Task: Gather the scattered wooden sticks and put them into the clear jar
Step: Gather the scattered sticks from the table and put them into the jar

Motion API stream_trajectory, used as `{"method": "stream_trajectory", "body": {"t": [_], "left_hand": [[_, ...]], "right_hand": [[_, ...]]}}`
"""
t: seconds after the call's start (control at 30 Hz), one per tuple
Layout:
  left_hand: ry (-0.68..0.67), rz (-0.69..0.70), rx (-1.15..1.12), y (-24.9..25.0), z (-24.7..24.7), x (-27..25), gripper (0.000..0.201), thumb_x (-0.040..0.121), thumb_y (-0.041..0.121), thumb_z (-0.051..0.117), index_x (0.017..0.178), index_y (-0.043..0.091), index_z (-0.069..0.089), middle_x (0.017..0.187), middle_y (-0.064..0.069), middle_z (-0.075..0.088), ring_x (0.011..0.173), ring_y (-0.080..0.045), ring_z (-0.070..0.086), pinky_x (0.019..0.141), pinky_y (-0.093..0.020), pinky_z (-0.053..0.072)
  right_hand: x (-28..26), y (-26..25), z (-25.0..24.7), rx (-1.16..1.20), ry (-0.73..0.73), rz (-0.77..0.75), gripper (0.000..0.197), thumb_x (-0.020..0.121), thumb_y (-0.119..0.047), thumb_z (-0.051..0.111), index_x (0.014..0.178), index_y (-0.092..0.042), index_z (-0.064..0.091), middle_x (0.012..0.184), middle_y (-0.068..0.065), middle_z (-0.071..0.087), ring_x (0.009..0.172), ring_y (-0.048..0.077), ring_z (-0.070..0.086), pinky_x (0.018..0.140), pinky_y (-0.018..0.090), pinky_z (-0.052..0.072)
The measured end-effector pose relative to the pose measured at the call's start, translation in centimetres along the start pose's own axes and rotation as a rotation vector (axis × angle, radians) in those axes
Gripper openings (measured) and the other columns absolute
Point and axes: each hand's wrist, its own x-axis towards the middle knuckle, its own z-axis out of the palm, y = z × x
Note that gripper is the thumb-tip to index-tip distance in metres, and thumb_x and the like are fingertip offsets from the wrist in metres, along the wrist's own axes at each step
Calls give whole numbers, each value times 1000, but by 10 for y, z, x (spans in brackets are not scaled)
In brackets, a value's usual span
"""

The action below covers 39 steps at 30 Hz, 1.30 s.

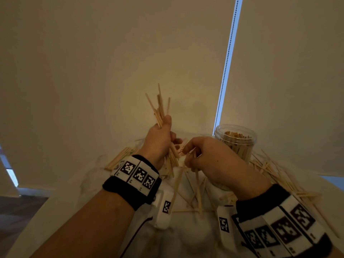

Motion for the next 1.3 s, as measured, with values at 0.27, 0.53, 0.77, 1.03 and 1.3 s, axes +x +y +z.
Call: {"method": "stream_trajectory", "body": {"t": [0.27, 0.53, 0.77, 1.03, 1.3], "left_hand": [[-136, -46, -40, 13, 2, -9, 37, 101, 52, 49, 90, 17, 51, 69, 0, 50, 47, -9, 44, 41, -22, 39], [-612, -54, 84, 22, 32, -54, 38, 102, 52, 46, 82, 19, 42, 61, 1, 40, 46, -11, 32, 46, -24, 30], [-578, 75, -18, 23, 39, -61, 36, 102, 47, 48, 80, 20, 43, 62, 4, 34, 51, -10, 26, 46, -23, 21], [-622, 67, -43, 25, 44, -70, 38, 105, 44, 41, 103, 10, 58, 77, -5, 68, 62, -17, 66, 61, -31, 58], [-731, 20, 64, 21, 43, -73, 33, 103, 46, 47, 84, 19, 42, 61, 1, 28, 47, -10, 25, 43, -20, 24]], "right_hand": [[-4, 0, -35, -140, 223, 9, 10, 83, -20, 77, 83, -29, 73, 71, -9, 68, 63, 1, 62, 55, 11, 38], [-22, 3, -82, -168, 555, -74, 11, 88, -17, 72, 88, -27, 77, 70, -18, 60, 58, -8, 56, 48, 2, 35], [-21, 5, -89, 198, 738, -120, 21, 97, -20, 61, 111, -26, 75, 95, -11, 74, 82, -1, 71, 83, 21, 57], [-14, -4, -66, 228, 664, -123, 43, 99, -26, 56, 141, -37, 51, 94, -14, 73, 72, -6, 65, 67, 14, 49], [-9, -7, -59, 341, 636, -164, 56, 92, -60, 50, 143, -38, 45, 124, -11, 65, 108, 9, 66, 89, 38, 57]]}}
